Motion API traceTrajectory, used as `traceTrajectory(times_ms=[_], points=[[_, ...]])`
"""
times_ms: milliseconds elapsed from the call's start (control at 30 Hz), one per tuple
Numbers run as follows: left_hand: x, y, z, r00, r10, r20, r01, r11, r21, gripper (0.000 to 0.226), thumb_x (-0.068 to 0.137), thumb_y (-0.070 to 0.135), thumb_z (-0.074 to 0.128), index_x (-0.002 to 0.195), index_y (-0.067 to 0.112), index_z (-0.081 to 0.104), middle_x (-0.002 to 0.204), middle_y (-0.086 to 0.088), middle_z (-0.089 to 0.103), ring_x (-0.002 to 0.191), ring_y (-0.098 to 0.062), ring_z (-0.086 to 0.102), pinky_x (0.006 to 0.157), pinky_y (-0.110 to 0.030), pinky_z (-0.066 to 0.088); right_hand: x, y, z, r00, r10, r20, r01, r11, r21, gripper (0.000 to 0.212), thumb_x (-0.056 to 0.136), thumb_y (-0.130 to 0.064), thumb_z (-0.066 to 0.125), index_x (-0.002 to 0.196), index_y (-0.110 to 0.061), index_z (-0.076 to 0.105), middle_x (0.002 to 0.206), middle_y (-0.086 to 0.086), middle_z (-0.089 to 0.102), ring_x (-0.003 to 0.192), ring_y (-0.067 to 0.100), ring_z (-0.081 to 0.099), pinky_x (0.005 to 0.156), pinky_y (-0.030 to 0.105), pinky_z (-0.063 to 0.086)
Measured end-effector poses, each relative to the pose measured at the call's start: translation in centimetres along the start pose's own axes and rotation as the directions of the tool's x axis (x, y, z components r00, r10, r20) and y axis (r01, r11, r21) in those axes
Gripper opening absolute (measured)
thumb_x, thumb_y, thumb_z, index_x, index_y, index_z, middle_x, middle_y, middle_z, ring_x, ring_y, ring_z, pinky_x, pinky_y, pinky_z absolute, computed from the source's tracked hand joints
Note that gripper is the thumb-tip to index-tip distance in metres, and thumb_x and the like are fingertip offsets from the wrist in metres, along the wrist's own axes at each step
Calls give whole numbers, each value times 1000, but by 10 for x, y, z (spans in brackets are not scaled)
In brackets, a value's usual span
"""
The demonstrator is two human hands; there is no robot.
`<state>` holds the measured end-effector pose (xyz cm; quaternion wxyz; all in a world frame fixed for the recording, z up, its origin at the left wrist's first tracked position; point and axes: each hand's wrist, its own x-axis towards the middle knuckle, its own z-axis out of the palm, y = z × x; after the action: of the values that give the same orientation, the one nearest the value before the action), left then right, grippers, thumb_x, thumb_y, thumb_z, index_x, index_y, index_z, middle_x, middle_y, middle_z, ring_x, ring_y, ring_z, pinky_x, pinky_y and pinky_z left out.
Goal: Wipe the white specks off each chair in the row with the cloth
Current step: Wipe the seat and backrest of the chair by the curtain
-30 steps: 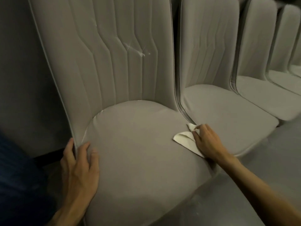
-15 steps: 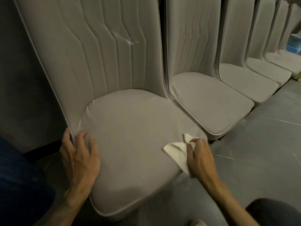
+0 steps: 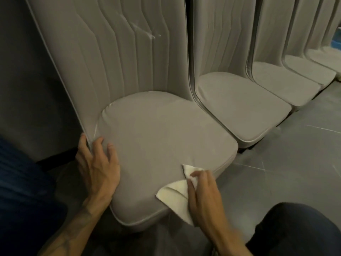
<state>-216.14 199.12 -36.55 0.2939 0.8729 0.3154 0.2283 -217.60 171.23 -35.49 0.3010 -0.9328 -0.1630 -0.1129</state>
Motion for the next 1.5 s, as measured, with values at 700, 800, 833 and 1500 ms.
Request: traceTrajectory(times_ms=[700,800,833,1500], points=[[-1,3,-6,1000,-13,10,13,1000,7,39,107,39,42,132,14,58,166,-9,22,135,-39,38,103,-53,38,-23,-28,8,999,18,-46,-19,999,-38,10,101,-23,50,105,-14,50,101,-5,41,86,7,37,80,25,40],[1,2,-9,999,3,52,-3,1000,7,38,108,40,40,131,15,58,167,-8,20,137,-38,37,106,-52,37,-50,-72,35,994,-67,86,68,998,-10,13,100,-30,53,109,-24,46,102,-9,39,84,7,40,78,23,44],[3,-1,-12,997,2,82,-1,1000,-6,39,108,41,38,132,17,58,167,-6,19,139,-36,35,109,-51,36,-53,-83,39,982,-136,128,139,990,-12,14,100,-36,50,108,-25,46,101,-8,41,82,9,44,73,26,48],[41,-47,-63,913,389,126,-396,918,38,49,109,39,41,154,19,44,168,-6,26,148,-27,32,120,-42,26,8,-110,42,664,-576,477,586,797,146,19,103,-36,46,105,-20,55,104,-3,49,90,14,46,80,29,42]])
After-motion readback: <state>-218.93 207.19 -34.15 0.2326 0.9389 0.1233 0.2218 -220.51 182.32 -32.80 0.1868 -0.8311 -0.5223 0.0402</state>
